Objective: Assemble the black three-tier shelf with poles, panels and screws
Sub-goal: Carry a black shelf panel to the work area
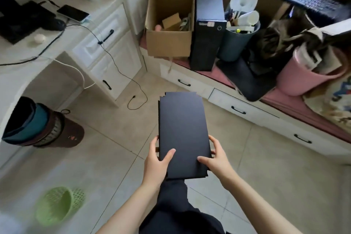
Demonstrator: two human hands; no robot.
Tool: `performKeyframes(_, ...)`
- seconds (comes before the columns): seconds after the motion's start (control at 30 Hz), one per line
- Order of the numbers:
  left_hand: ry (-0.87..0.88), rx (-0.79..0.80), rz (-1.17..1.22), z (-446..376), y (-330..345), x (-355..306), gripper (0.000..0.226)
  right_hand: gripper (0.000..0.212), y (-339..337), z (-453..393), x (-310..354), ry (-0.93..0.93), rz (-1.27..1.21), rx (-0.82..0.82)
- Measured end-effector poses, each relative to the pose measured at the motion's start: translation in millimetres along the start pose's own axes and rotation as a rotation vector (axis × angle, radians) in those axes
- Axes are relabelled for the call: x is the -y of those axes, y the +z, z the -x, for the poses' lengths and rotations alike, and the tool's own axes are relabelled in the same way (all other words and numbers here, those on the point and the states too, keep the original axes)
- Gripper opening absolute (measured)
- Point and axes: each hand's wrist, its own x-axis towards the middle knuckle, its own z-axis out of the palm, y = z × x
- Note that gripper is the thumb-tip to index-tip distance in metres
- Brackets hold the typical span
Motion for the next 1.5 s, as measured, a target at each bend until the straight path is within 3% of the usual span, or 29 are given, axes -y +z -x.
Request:
performKeyframes(0.3,-0.049,0.134,-0.061,-83,60,-32,0.069,0.080,-48,-68,24,0.069,-0.004,-0.084)
performKeyframes(0.43,-0.095,0.194,-0.101,-110,80,-31,0.095,0.078,-64,-98,28,0.075,0.011,-0.068)
performKeyframes(0.63,-0.156,0.223,-0.162,-155,104,-4,0.107,0.082,-77,-153,3,0.134,0.025,0.023)
performKeyframes(1.03,-0.324,0.137,-0.209,-287,143,192,0.082,0.081,-37,-336,-176,0.299,0.020,0.094)
performKeyframes(1.5,-0.390,0.190,-0.300,-474,170,403,0.084,0.077,29,-570,-354,0.406,0.055,0.140)
